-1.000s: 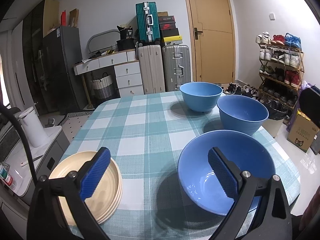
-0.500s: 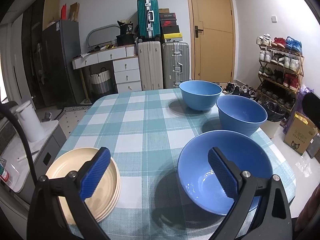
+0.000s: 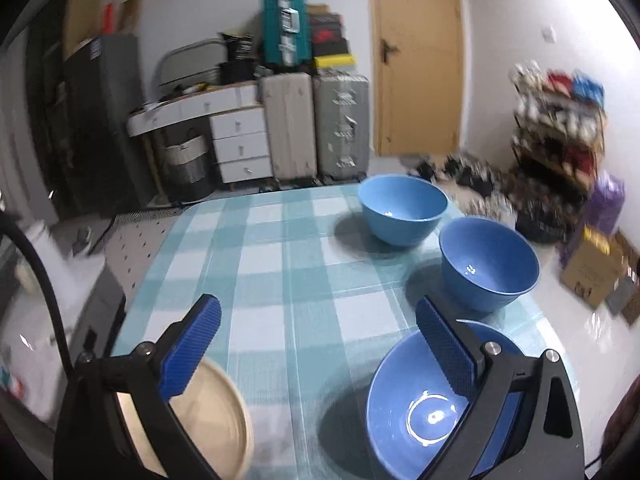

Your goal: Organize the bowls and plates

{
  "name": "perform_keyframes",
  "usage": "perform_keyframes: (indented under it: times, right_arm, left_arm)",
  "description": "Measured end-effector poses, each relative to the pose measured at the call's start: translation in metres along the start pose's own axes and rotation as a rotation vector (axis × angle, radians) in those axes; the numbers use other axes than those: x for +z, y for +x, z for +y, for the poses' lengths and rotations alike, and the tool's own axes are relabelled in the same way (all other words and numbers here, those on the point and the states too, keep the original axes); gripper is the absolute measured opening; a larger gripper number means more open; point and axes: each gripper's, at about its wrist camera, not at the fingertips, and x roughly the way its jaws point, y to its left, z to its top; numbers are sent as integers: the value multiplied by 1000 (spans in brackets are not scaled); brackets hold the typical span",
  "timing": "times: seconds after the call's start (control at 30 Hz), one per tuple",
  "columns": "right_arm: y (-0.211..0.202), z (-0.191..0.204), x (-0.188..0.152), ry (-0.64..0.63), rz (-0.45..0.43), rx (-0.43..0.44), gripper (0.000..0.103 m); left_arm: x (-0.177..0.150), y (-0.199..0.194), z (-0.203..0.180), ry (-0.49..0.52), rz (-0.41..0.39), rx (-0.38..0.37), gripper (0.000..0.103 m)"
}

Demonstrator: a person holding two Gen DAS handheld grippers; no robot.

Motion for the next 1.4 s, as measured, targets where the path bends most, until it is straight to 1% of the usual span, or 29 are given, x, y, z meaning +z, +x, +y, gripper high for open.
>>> perform_keyframes:
  times: [0.07,0.1,0.17,0.23,0.3,0.33,0.4,0.43,0.5,0.53,0.6,0.63,0.73,0.8,0.87,0.97,1.0,1.03,1.07,1.17,1.2,1.27,1.3,1.37,1.4]
  right_arm:
    - [17,-14,13,-40,36,-70,102]
    - [24,-18,18,-52,49,-81,102]
    - [42,-29,26,-76,91,-95,102]
    - [65,-42,32,-90,142,-88,102]
    - [87,-52,34,-84,194,-83,102]
    - [101,-59,34,-69,236,-77,102]
    - [135,-71,30,-35,334,-59,102]
    - [147,-76,29,-23,367,-54,102]
    - [170,-85,23,8,428,-33,102]
    - [186,-91,19,32,470,-12,102]
    - [207,-98,12,59,529,3,102]
    - [218,-102,8,72,556,4,102]
    - [246,-110,-4,104,619,10,102]
    - [256,-114,-11,124,643,10,102]
    - [265,-117,-19,153,673,26,102]
    - [280,-121,-31,184,738,31,101]
    - [283,-122,-36,192,754,28,97]
    - [286,-122,-40,205,767,38,90]
    - [288,-123,-42,213,772,48,88]
    - [292,-124,-49,220,785,50,87]
    - [294,-125,-52,222,792,52,87]
    - [295,-127,-55,234,805,56,81]
    - [296,-128,-55,240,809,61,74]
    - [296,-130,-57,251,812,70,73]
    - [297,-130,-58,254,817,75,70]
  left_arm:
    - [17,16,-11,49,41,-11,99]
    - [24,24,-16,63,62,-23,99]
    - [41,50,-28,60,147,-63,99]
    - [59,78,-40,41,260,-100,99]
    - [68,98,-50,22,337,-122,99]
    - [72,110,-57,13,376,-133,99]
    - [74,137,-73,13,469,-129,99]
    - [75,142,-79,17,494,-131,99]
    - [73,164,-95,23,573,-146,99]
    - [71,170,-99,22,594,-147,99]
    - [68,185,-106,24,638,-136,99]
    - [66,194,-113,46,676,-112,99]
    - [62,207,-124,68,728,-113,99]
    - [62,211,-126,42,738,-123,99]
    - [62,215,-130,12,757,-154,99]
    - [60,222,-138,18,769,-147,98]
    - [60,224,-139,21,770,-146,97]
    - [58,225,-142,20,775,-150,95]
    - [58,227,-144,16,774,-157,95]
    - [58,228,-146,0,762,-178,92]
    - [58,228,-146,0,757,-178,87]
    - [58,227,-148,12,751,-183,86]
    - [58,228,-148,12,747,-189,86]
    - [59,226,-148,0,739,-209,73]
    - [60,228,-147,-6,740,-218,58]
